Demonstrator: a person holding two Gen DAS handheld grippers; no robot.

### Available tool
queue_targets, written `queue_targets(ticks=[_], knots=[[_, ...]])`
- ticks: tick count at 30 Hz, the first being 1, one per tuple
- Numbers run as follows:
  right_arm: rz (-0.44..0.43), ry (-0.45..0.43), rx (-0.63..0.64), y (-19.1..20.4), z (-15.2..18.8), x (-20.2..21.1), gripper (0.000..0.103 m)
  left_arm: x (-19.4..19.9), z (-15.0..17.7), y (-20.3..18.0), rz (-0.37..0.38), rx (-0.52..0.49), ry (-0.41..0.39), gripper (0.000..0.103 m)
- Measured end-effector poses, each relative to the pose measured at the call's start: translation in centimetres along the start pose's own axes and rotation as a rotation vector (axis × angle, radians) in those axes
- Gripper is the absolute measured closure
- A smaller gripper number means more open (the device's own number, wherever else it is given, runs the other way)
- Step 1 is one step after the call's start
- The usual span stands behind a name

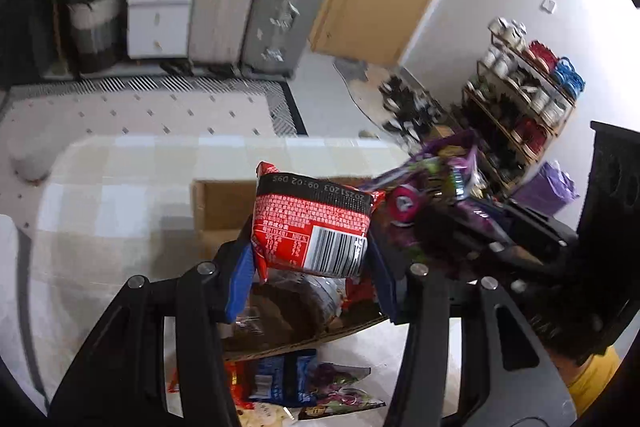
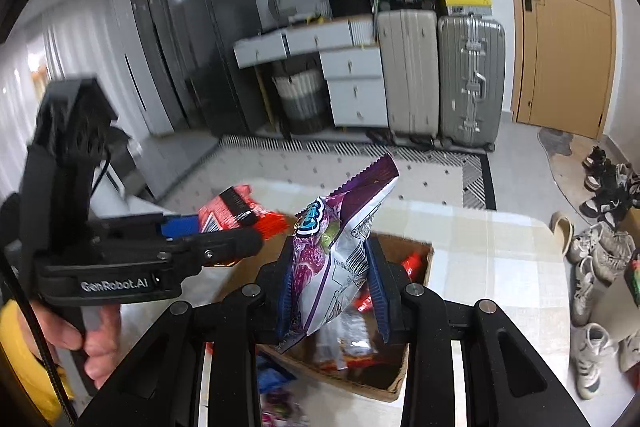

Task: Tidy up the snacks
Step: 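Lower both held snacks into the box and open both grippers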

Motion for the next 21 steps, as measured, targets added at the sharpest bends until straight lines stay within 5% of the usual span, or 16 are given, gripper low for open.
queue_targets(ticks=[11,21], knots=[[0.001,0.102,0.01,-1.5,3.7,-5.3,0.071,-7.4,3.3,2.8,-0.017,0.029,0.134,0.055],[-0.017,0.149,0.014,-1.6,4.5,-5.7,0.069,-8.8,5.3,4.5,-0.07,0.071,0.167,0.047]])
Point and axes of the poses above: each gripper's, at about its wrist camera, not at the fingertips, and x roughly against the way its jaws point, y to its left, z to its underside, the point moved 9 cm from there along -x, roughly the way its jaws point, and after that the axes turned 8 degrees about z, right-handed, at the moved point
